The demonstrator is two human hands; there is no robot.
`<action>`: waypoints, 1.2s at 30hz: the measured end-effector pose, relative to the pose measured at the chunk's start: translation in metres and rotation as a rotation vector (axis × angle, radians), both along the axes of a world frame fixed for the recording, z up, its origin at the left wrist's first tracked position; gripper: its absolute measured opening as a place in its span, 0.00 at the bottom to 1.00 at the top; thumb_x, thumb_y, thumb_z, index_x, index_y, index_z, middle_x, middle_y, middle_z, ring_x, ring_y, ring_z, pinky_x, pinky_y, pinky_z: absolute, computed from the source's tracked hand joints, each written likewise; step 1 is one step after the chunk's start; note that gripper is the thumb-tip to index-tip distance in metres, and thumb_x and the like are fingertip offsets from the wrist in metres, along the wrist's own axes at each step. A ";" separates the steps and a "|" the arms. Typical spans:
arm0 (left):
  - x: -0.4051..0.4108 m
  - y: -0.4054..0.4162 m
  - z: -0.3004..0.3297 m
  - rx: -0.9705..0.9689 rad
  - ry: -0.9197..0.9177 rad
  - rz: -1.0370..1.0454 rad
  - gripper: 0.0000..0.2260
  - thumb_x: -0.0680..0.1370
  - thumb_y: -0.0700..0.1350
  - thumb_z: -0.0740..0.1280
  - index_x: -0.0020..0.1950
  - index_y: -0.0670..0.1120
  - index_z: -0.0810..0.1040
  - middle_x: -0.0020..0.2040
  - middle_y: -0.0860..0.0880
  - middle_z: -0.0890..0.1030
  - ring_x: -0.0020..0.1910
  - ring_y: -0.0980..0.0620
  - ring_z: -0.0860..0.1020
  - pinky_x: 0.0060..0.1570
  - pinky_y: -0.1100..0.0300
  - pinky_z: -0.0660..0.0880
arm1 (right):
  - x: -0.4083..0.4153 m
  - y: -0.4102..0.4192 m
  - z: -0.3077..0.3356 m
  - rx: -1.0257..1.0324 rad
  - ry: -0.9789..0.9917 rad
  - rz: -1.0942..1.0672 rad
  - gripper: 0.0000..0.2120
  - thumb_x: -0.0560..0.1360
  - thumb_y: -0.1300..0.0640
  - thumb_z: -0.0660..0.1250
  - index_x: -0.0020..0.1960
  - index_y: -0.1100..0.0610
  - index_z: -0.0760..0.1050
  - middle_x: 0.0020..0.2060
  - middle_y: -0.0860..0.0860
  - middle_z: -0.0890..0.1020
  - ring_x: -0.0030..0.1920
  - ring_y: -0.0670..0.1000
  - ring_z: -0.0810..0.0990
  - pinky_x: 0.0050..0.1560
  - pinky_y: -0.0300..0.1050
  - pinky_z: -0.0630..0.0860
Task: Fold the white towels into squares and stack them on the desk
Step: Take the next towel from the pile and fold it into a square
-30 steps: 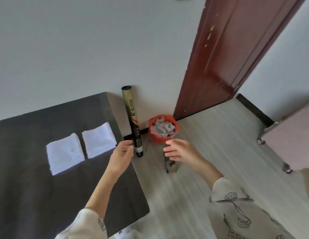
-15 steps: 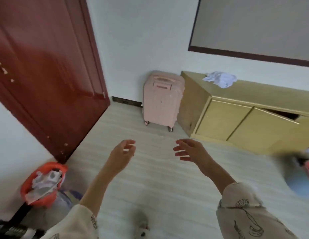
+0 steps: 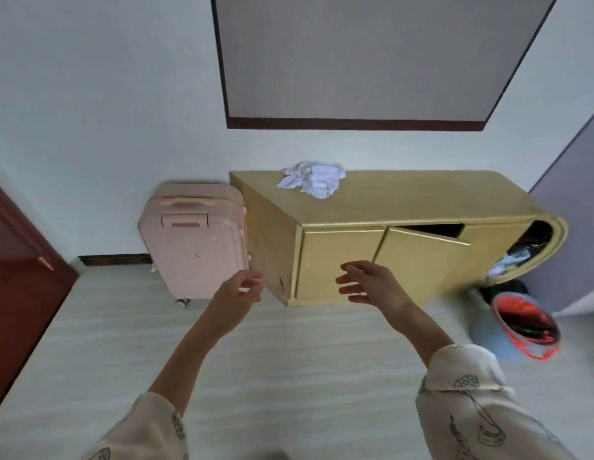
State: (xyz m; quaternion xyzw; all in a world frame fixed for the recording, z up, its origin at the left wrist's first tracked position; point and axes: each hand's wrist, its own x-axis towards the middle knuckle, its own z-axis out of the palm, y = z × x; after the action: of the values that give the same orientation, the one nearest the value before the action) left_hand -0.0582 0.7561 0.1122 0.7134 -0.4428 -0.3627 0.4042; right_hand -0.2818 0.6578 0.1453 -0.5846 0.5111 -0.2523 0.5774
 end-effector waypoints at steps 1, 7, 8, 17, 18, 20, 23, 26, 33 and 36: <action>0.002 -0.023 -0.001 0.006 -0.003 -0.008 0.10 0.79 0.42 0.61 0.59 0.46 0.74 0.52 0.49 0.78 0.47 0.52 0.79 0.51 0.57 0.75 | -0.001 -0.021 0.000 -0.002 0.001 -0.012 0.09 0.80 0.57 0.59 0.56 0.57 0.75 0.45 0.53 0.82 0.45 0.52 0.81 0.52 0.48 0.77; 0.010 -0.162 -0.003 0.061 -0.059 -0.107 0.10 0.79 0.41 0.60 0.60 0.45 0.74 0.53 0.48 0.77 0.52 0.50 0.77 0.54 0.59 0.73 | -0.002 -0.144 -0.009 0.025 -0.003 -0.080 0.09 0.80 0.57 0.59 0.56 0.57 0.75 0.45 0.52 0.83 0.44 0.51 0.81 0.49 0.46 0.77; 0.011 -0.186 -0.004 0.064 -0.060 -0.111 0.11 0.79 0.41 0.60 0.60 0.45 0.74 0.53 0.48 0.77 0.53 0.50 0.77 0.55 0.59 0.72 | -0.002 -0.167 -0.012 0.027 0.002 -0.085 0.09 0.80 0.57 0.59 0.56 0.57 0.75 0.44 0.52 0.82 0.43 0.51 0.81 0.48 0.45 0.77; 0.017 -0.387 -0.038 0.142 -0.027 -0.002 0.11 0.79 0.38 0.60 0.60 0.41 0.74 0.49 0.45 0.77 0.49 0.50 0.75 0.51 0.59 0.71 | 0.015 -0.391 -0.032 0.021 0.047 -0.003 0.08 0.79 0.56 0.60 0.54 0.57 0.75 0.40 0.51 0.81 0.41 0.52 0.79 0.42 0.43 0.74; 0.016 -0.407 -0.042 0.167 -0.020 0.008 0.11 0.79 0.38 0.60 0.60 0.41 0.74 0.49 0.45 0.77 0.48 0.50 0.75 0.50 0.59 0.71 | 0.017 -0.415 -0.033 0.027 0.061 0.010 0.08 0.79 0.56 0.60 0.53 0.56 0.75 0.40 0.50 0.81 0.40 0.52 0.79 0.42 0.43 0.74; 0.015 -0.443 -0.051 0.216 -0.018 0.018 0.11 0.79 0.39 0.61 0.60 0.42 0.74 0.51 0.46 0.77 0.48 0.51 0.74 0.48 0.60 0.70 | 0.023 -0.459 -0.036 0.032 0.087 0.038 0.08 0.79 0.55 0.59 0.53 0.56 0.75 0.40 0.50 0.82 0.40 0.51 0.79 0.42 0.43 0.74; 0.018 -0.490 -0.064 0.265 -0.008 0.041 0.09 0.79 0.40 0.61 0.59 0.44 0.74 0.51 0.48 0.76 0.48 0.51 0.75 0.49 0.58 0.71 | 0.035 -0.515 -0.049 0.044 0.131 0.071 0.08 0.79 0.56 0.59 0.55 0.57 0.74 0.39 0.50 0.81 0.40 0.51 0.79 0.41 0.43 0.74; 0.026 -0.529 -0.077 0.316 -0.007 0.089 0.07 0.78 0.40 0.62 0.56 0.46 0.74 0.52 0.47 0.77 0.48 0.50 0.76 0.50 0.57 0.72 | 0.050 -0.554 -0.070 0.096 0.167 0.118 0.08 0.79 0.57 0.59 0.54 0.58 0.74 0.39 0.50 0.81 0.40 0.52 0.79 0.40 0.42 0.74; 0.054 -0.629 -0.117 0.424 -0.130 0.045 0.14 0.77 0.40 0.62 0.63 0.41 0.73 0.61 0.45 0.75 0.56 0.47 0.76 0.50 0.61 0.69 | 0.080 -0.624 -0.115 0.188 0.235 0.114 0.07 0.79 0.57 0.59 0.53 0.56 0.74 0.38 0.50 0.81 0.37 0.50 0.79 0.39 0.43 0.74; 0.073 -0.678 -0.134 0.413 -0.185 0.019 0.17 0.77 0.38 0.62 0.66 0.40 0.69 0.64 0.43 0.73 0.60 0.44 0.73 0.56 0.56 0.68 | 0.094 -0.655 -0.127 0.218 0.274 0.099 0.09 0.79 0.57 0.58 0.54 0.58 0.74 0.37 0.49 0.81 0.36 0.49 0.79 0.39 0.43 0.74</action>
State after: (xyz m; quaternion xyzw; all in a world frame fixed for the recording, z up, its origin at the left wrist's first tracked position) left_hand 0.0148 0.0785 -0.0223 0.8155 -0.3874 -0.3749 0.2105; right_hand -0.1882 0.0027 0.0183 -0.5718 0.5799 -0.0848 0.5741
